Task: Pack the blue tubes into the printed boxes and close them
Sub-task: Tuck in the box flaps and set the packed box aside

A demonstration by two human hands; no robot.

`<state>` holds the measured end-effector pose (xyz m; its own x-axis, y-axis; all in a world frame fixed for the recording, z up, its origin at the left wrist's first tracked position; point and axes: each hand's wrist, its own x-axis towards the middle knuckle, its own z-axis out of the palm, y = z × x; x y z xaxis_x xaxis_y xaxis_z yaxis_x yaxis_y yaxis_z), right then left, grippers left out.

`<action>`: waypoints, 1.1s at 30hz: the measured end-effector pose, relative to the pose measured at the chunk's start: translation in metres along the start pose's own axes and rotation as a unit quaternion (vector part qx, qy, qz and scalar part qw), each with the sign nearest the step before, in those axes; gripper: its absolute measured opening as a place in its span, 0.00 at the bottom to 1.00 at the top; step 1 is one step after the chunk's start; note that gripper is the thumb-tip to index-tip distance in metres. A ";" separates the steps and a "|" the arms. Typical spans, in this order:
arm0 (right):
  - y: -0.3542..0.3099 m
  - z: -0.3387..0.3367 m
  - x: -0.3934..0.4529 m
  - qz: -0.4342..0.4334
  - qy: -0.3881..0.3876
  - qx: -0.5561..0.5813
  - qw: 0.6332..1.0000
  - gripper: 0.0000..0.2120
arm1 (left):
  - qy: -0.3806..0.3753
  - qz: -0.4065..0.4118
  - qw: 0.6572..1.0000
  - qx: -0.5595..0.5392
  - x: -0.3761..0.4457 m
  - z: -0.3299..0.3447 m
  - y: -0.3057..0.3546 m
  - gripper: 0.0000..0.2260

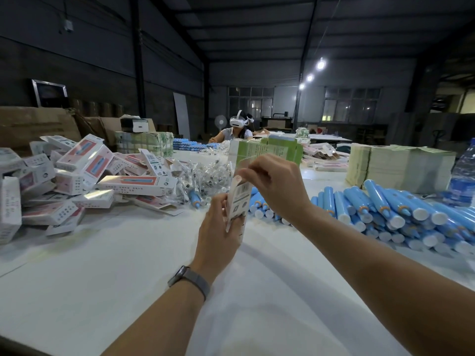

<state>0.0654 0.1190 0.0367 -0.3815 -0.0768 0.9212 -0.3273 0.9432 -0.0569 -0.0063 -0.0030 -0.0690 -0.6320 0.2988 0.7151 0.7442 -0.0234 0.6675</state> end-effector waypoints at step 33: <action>-0.032 0.028 -0.056 0.189 -0.076 0.243 0.949 0.22 | 0.015 0.036 0.980 -0.194 0.005 -0.005 0.033 0.13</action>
<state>0.0728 0.0844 -0.0241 -0.6581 0.1567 0.7364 -0.4882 0.6558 -0.5758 0.0133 -0.0073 -0.0423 -0.5915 0.2547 0.7650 0.6521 -0.4070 0.6397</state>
